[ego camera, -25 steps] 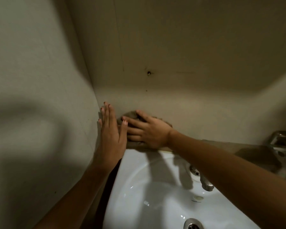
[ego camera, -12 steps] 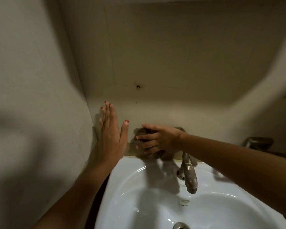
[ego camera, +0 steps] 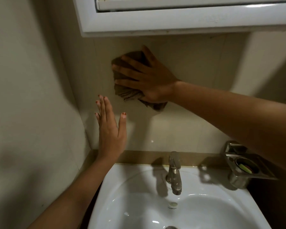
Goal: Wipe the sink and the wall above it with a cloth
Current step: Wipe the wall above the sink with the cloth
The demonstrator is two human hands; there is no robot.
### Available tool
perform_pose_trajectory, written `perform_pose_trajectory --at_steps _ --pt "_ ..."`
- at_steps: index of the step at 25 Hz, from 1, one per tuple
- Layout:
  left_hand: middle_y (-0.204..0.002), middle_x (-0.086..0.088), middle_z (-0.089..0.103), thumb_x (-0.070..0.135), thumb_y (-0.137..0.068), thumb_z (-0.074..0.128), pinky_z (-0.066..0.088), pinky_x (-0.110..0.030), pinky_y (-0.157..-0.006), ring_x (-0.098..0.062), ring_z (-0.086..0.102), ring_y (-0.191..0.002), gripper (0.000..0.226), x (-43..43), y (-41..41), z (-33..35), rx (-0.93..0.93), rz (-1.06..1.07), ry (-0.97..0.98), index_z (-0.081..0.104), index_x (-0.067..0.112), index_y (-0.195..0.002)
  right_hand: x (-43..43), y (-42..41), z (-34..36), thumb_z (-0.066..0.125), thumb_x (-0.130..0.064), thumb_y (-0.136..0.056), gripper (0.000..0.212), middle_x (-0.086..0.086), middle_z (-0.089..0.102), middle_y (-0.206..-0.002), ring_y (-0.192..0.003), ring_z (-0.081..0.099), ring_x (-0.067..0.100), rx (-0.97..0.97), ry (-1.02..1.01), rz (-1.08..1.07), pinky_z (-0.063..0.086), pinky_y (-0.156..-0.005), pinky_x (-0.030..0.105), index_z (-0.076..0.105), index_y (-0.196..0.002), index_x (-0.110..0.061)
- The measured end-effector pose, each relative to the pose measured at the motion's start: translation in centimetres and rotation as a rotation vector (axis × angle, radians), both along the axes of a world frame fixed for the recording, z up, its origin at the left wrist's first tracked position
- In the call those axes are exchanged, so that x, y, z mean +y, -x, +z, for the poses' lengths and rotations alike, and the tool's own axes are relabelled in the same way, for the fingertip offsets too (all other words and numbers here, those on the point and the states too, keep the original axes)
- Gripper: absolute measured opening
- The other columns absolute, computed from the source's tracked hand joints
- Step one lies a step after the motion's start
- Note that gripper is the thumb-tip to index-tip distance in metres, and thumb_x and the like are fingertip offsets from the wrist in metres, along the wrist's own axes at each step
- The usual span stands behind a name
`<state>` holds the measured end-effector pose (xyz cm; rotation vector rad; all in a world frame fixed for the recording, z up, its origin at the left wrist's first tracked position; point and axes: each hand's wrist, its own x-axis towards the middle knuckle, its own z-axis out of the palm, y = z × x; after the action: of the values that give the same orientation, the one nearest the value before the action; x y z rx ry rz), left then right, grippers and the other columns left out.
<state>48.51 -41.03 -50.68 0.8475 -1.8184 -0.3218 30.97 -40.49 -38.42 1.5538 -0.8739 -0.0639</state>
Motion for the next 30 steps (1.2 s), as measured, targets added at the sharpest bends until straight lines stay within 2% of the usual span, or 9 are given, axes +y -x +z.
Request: perform_pose_trajectory --at_steps 2,6,13,16,18,20,24,27,30 --pt "-0.148 0.013 -0.012 0.049 -0.088 0.021 -0.011 -0.020 -0.114 -0.001 -0.013 -0.139 0.072 0.1 0.4 0.1 -0.012 -0.013 0.005 -0.004 0.014 -0.146 0.3 0.5 0.3 0.049 -0.036 -0.086 0.055 0.007 0.041 -0.148 -0.136 0.037 0.033 -0.116 0.021 0.042 0.012 -0.105 0.066 0.046 -0.139 -0.026" --pt "-0.149 0.013 -0.014 0.046 -0.090 0.023 -0.015 -0.009 -0.110 0.001 -0.015 -0.139 0.067 0.0 0.4 -0.3 -0.061 -0.040 0.062 -0.010 0.020 -0.142 2.7 3.2 -1.5 0.041 -0.048 -0.091 0.058 0.010 0.036 -0.150 -0.138 0.031 0.036 -0.274 0.076 0.037 0.009 -0.107 0.064 0.037 -0.144 -0.025" --pt "-0.150 0.008 -0.013 0.045 -0.091 0.023 -0.017 -0.012 -0.111 -0.004 -0.014 -0.140 0.068 0.0 3.7 -0.8 -0.160 -0.071 0.099 -0.009 0.015 -0.143 8.5 10.6 -2.5 0.042 -0.053 -0.092 0.060 0.016 0.033 -0.150 -0.138 0.028 0.042 -0.544 0.282 -0.121 0.011 -0.104 0.068 0.033 -0.145 -0.027" --pt "-0.150 0.006 -0.013 0.042 -0.092 0.025 -0.016 -0.015 -0.113 -0.005 -0.014 -0.140 0.066 0.5 5.1 -1.6 -0.172 -0.094 0.115 -0.011 0.016 -0.141 8.5 10.7 -4.0 0.040 -0.051 -0.092 0.058 0.018 0.035 -0.149 -0.136 0.028 0.045 -0.607 0.323 -0.126 0.008 -0.107 0.064 0.035 -0.144 -0.026" --pt "-0.150 0.005 -0.012 0.041 -0.092 0.026 -0.015 -0.015 -0.113 -0.006 -0.012 -0.141 0.066 0.5 5.5 -2.2 -0.153 -0.099 0.117 -0.011 0.015 -0.141 7.6 10.1 -5.9 0.039 -0.049 -0.090 0.058 0.013 0.036 -0.149 -0.135 0.025 0.042 -0.497 0.228 -0.077 0.001 -0.110 0.057 0.035 -0.144 -0.027" --pt "-0.149 0.005 -0.010 0.040 -0.092 0.028 -0.014 -0.014 -0.113 -0.006 -0.010 -0.140 0.066 0.4 5.5 -2.8 -0.121 -0.095 0.109 -0.010 0.015 -0.140 6.9 9.4 -8.4 0.038 -0.046 -0.088 0.062 0.007 0.031 -0.151 -0.137 0.024 0.038 -0.271 0.058 -0.034 -0.003 -0.109 0.055 0.031 -0.146 -0.027" --pt "-0.150 0.004 -0.010 0.039 -0.092 0.029 -0.013 -0.014 -0.113 -0.007 -0.011 -0.140 0.067 -0.4 4.5 -4.3 -0.118 -0.066 0.076 -0.008 0.015 -0.142 5.0 8.2 -13.0 0.040 -0.039 -0.088 0.063 0.001 0.026 -0.155 -0.142 0.025 0.031 0.082 -0.256 -0.031 0.002 -0.112 0.054 0.028 -0.148 -0.026" --pt "-0.150 0.005 -0.013 0.040 -0.092 0.028 -0.015 -0.014 -0.113 -0.007 -0.013 -0.141 0.068 -0.6 3.4 -5.3 -0.149 -0.046 0.062 -0.007 0.014 -0.144 3.8 7.0 -15.1 0.038 -0.046 -0.087 0.064 -0.001 0.022 -0.157 -0.144 0.018 0.030 0.280 -0.455 -0.025 -0.006 -0.113 0.054 0.027 -0.147 -0.027" --pt "-0.151 0.004 -0.014 0.043 -0.091 0.026 -0.016 -0.014 -0.112 -0.008 -0.013 -0.141 0.070 -0.6 2.5 -5.8 -0.170 -0.034 0.047 -0.006 0.012 -0.145 3.0 6.5 -15.6 0.050 -0.056 -0.081 0.074 -0.005 0.020 -0.157 -0.145 0.015 0.028 0.429 -0.531 -0.046 -0.005 -0.112 0.060 0.026 -0.146 -0.032"
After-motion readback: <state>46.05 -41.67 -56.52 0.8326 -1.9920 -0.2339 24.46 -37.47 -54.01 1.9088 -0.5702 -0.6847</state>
